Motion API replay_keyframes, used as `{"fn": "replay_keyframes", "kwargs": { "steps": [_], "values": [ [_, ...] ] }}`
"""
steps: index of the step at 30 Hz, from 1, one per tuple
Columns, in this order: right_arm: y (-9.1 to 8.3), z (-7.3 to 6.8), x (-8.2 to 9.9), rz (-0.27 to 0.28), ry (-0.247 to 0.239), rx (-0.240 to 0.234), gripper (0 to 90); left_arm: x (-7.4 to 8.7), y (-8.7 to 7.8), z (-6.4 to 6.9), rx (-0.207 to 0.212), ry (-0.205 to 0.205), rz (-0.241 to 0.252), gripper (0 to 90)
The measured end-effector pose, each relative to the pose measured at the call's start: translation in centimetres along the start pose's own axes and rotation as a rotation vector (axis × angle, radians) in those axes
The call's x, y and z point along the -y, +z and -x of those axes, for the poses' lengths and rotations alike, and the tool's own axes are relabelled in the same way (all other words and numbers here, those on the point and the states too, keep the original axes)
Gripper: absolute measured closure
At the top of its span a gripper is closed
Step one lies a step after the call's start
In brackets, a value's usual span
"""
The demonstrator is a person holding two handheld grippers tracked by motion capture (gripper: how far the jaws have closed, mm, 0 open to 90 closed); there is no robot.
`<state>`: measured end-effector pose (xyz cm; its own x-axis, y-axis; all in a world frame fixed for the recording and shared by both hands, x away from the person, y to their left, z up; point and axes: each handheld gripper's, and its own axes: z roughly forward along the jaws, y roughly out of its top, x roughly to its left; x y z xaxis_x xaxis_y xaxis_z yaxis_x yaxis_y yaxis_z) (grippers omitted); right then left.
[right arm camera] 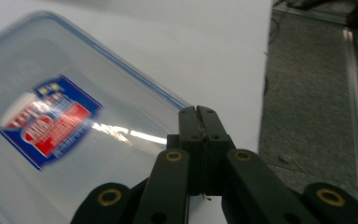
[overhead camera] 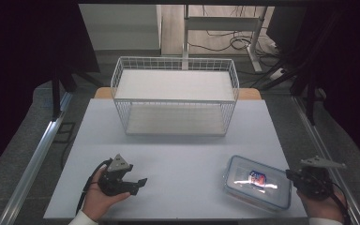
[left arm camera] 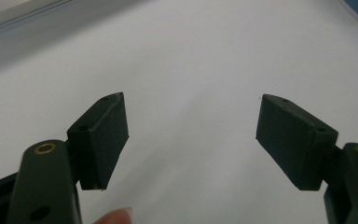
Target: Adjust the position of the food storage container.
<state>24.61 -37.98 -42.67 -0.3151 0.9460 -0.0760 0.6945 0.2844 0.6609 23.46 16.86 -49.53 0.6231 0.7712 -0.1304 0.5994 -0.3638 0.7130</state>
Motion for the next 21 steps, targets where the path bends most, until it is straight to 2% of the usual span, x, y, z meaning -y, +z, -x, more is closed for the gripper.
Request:
{"fn": "replay_keyframes", "kwargs": {
  "steps": [4, 10, 11, 13, 16, 21],
  "values": [
    [-0.4, 0.5, 1.0, -0.007, 0.021, 0.031, 89.0, 0.0, -0.1, 0.0, -0.002, -0.004, 0.006, 24.9],
    [-0.1, 1.4, 2.0, -0.059, 0.047, 0.061, 89.0, 0.0, 0.1, 0.0, -0.002, -0.004, -0.001, 24.9],
    [0.4, 1.6, 2.4, -0.103, 0.038, 0.072, 89.1, 0.0, 0.1, 0.0, -0.002, -0.003, 0.0, 24.9],
    [0.8, 1.5, 2.5, -0.133, 0.025, 0.07, 89.1, 0.0, 0.1, 0.0, -0.002, -0.005, 0.002, 24.9],
    [1.5, 0.9, 2.6, -0.19, -0.002, 0.092, 89.1, 0.0, 0.0, 0.0, -0.003, -0.005, 0.004, 24.9],
    [1.5, 0.8, 2.5, -0.204, 0.004, 0.096, 89.1, 0.0, 0.1, 0.0, -0.003, -0.003, -0.002, 24.9]
  ]
}}
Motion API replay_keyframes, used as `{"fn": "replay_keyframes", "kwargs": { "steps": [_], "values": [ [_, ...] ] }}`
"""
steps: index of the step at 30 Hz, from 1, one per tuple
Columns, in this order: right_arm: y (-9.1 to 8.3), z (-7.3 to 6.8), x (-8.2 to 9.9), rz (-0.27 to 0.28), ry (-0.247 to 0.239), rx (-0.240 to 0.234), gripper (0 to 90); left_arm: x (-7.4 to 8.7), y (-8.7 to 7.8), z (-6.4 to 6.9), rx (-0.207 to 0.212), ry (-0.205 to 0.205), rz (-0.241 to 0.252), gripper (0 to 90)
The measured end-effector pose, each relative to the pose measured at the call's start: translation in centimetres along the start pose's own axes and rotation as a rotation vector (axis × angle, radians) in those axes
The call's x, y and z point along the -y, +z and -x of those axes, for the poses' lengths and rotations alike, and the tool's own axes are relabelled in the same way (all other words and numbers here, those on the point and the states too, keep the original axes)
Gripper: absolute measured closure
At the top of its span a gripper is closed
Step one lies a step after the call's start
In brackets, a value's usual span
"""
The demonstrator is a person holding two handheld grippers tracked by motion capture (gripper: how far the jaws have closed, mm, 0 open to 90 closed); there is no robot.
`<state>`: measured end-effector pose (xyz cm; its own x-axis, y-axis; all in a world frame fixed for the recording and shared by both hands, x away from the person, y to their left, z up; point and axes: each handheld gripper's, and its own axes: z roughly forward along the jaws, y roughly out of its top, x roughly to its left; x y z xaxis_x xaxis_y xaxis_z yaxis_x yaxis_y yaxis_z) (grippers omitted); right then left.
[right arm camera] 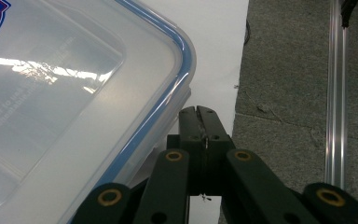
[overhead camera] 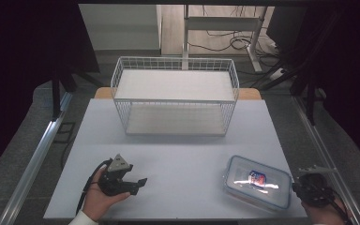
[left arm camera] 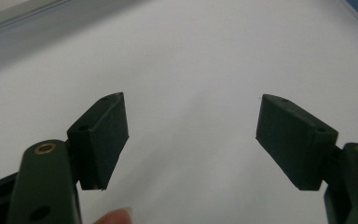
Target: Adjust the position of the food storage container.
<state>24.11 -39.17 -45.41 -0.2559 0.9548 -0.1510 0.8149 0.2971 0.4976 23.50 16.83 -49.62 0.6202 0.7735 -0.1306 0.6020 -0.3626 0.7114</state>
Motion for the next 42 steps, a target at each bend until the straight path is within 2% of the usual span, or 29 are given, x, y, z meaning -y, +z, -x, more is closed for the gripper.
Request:
{"fn": "replay_keyframes", "kwargs": {
  "steps": [4, 8, 17, 22, 33, 37, 42],
  "values": [
    [0.1, -0.5, -0.2, 0.001, -0.007, -0.026, 89.2, 0.0, 0.1, 0.1, -0.001, 0.004, 0.0, 24.9],
    [0.4, -1.7, -0.9, 0.003, -0.031, -0.061, 89.1, 0.0, 0.0, -0.1, -0.003, 0.0, 0.002, 24.8],
    [1.5, -5.4, -3.2, 0.008, -0.106, -0.144, 89.1, 0.0, -0.1, -0.3, -0.007, -0.007, 0.005, 24.8],
    [2.1, -7.3, -4.6, 0.006, -0.168, -0.187, 89.1, 0.0, -0.2, -0.5, -0.014, -0.015, 0.004, 24.8],
    [4.3, -12.6, -8.3, -0.002, -0.3, -0.265, 89.2, 0.2, -0.5, -1.1, -0.028, -0.032, 0.011, 24.8],
    [4.9, -13.8, -9.3, -0.007, -0.324, -0.283, 89.1, 0.2, -0.6, -1.3, -0.033, -0.04, 0.011, 24.8],
    [5.5, -14.9, -10.4, -0.002, -0.332, -0.327, 89.1, 0.3, -0.7, -1.4, -0.036, -0.048, 0.015, 24.8]
  ]
}}
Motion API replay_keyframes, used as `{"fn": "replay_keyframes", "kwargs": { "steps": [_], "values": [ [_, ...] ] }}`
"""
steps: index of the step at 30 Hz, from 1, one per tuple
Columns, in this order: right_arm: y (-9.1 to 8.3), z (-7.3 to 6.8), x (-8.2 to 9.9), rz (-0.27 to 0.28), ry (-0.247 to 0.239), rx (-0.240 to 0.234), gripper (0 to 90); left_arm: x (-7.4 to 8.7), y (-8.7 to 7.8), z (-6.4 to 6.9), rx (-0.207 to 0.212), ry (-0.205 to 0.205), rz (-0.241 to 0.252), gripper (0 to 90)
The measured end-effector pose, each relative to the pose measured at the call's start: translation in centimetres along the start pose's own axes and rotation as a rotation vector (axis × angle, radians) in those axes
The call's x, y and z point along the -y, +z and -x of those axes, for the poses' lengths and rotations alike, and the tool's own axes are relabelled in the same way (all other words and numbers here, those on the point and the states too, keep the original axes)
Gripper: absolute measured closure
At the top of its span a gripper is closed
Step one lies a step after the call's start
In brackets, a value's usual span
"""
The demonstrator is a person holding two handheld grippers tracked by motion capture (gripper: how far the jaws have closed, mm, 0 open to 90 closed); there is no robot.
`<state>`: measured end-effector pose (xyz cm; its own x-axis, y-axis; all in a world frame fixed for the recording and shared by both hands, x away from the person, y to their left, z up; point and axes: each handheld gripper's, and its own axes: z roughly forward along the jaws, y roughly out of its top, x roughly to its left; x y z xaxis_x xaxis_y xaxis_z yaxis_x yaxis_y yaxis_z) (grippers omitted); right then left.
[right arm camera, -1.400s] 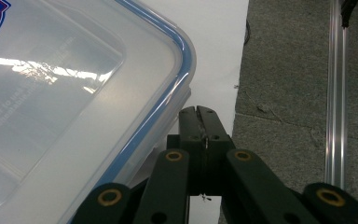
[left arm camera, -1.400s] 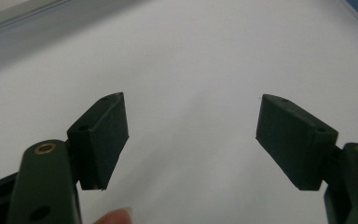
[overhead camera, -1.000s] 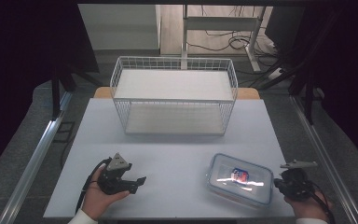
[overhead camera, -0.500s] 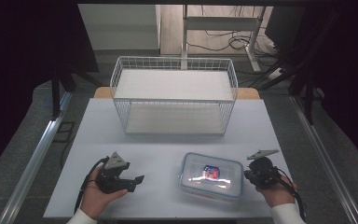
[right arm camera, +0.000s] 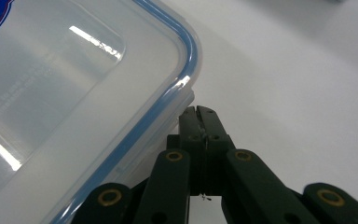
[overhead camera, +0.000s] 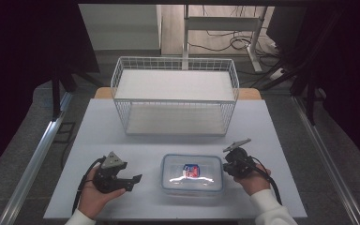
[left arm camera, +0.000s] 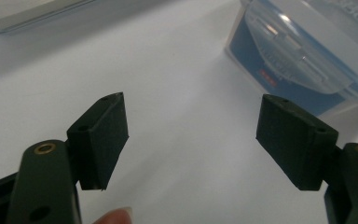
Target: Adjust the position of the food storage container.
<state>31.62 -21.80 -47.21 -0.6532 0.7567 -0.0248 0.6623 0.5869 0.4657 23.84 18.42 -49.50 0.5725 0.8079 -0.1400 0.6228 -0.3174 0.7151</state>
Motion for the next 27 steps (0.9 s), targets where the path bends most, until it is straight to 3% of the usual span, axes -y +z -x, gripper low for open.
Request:
{"fn": "replay_keyframes", "kwargs": {
  "steps": [8, 15, 22, 27],
  "values": [
    [1.4, -1.2, -2.1, -0.006, -0.05, -0.018, 89.1, 0.0, -0.1, -0.2, -0.007, -0.005, 0.002, 24.6],
    [1.6, -1.6, -2.2, 0.013, -0.053, -0.043, 89.1, 0.0, -0.4, -0.3, -0.009, -0.009, 0.01, 24.6],
    [-0.4, -0.8, -0.7, 0.111, -0.023, -0.049, 89.0, 0.0, -0.3, -0.4, 0.0, -0.016, 0.006, 24.5],
    [-1.8, -0.7, 1.3, 0.208, -0.009, -0.092, 88.8, 0.1, -0.6, -0.2, -0.001, -0.013, 0.012, 24.4]
  ]
}}
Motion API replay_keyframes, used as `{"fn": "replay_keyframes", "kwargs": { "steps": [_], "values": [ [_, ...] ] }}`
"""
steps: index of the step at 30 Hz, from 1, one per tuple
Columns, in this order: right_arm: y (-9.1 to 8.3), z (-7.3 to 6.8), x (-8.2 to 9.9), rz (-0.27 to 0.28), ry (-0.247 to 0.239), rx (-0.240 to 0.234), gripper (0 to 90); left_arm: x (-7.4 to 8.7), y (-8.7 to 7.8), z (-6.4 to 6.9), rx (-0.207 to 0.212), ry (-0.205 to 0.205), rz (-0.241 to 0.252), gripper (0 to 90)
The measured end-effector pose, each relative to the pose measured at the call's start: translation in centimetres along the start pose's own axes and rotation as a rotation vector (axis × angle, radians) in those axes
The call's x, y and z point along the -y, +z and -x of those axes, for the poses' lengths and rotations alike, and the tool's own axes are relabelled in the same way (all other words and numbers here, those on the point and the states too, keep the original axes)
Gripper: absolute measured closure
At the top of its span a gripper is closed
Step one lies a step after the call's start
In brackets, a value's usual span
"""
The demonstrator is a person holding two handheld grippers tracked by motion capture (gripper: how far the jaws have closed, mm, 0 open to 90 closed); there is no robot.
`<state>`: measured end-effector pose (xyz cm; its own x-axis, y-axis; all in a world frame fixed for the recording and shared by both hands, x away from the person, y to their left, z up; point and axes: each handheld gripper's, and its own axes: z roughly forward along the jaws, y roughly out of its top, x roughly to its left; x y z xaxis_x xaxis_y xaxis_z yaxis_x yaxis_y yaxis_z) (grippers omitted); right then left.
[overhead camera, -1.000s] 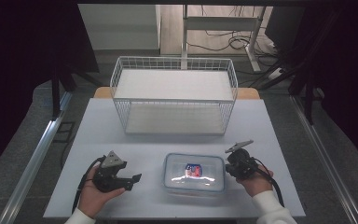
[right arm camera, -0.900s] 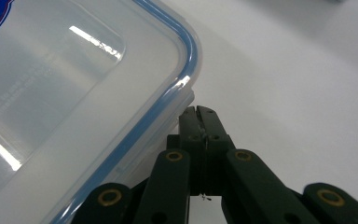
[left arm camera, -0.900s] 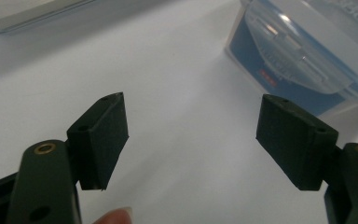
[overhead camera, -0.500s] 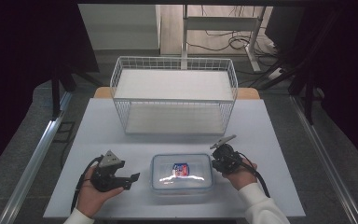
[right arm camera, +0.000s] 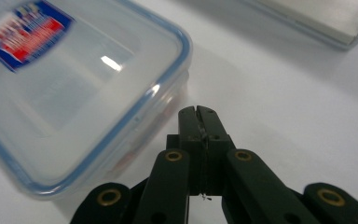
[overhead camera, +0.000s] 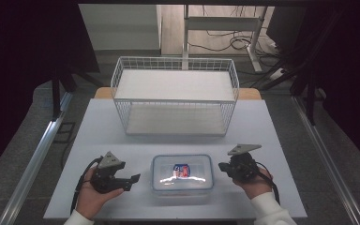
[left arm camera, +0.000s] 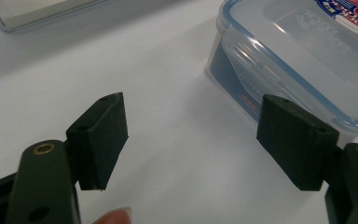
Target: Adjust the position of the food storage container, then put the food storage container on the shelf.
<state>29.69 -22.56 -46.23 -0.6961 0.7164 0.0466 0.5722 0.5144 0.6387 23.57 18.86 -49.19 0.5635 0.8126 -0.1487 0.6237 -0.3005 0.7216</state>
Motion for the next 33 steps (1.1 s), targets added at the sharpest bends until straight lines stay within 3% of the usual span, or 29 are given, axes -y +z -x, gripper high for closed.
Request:
{"fn": "replay_keyframes", "kwargs": {
  "steps": [3, 5, 8, 11, 18, 21, 26, 30, 33],
  "values": [
    [-0.8, 0.4, 0.2, 0.098, 0.033, -0.055, 80.3, 0.0, -0.2, 0.2, 0.001, -0.008, 0.012, 24.1],
    [-1.2, 0.5, 0.3, 0.163, 0.052, -0.111, 64.0, 0.0, -0.3, 0.1, 0.003, -0.015, 0.016, 23.6],
    [-1.2, 0.4, 0.5, 0.193, 0.069, -0.127, 39.2, -0.1, -0.4, 0.0, 0.015, -0.045, 0.028, 22.4],
    [-0.9, 0.6, 0.7, 0.192, 0.099, -0.153, 29.0, -0.3, -0.4, -0.1, 0.044, -0.076, 0.033, 20.2],
    [-0.7, 0.6, 0.8, 0.196, 0.125, -0.176, 23.1, -0.6, -0.2, 0.4, 0.105, -0.141, 0.041, 16.6],
    [-0.5, 0.5, 0.8, 0.197, 0.134, -0.199, 23.1, -1.0, 0.4, 0.7, 0.134, -0.168, 0.033, 15.2],
    [-0.1, 0.5, 0.9, 0.183, 0.136, -0.203, 23.0, -1.5, 1.7, 1.2, 0.168, -0.17, 0.01, 12.6],
    [0.3, 0.5, 0.8, 0.172, 0.134, -0.206, 22.9, -1.9, 2.9, 1.1, 0.229, -0.226, 0.006, 10.9],
    [0.5, 0.4, 0.7, 0.167, 0.14, -0.21, 23.0, -2.1, 3.7, 1.0, 0.266, -0.245, -0.005, 10.4]
  ]
}}
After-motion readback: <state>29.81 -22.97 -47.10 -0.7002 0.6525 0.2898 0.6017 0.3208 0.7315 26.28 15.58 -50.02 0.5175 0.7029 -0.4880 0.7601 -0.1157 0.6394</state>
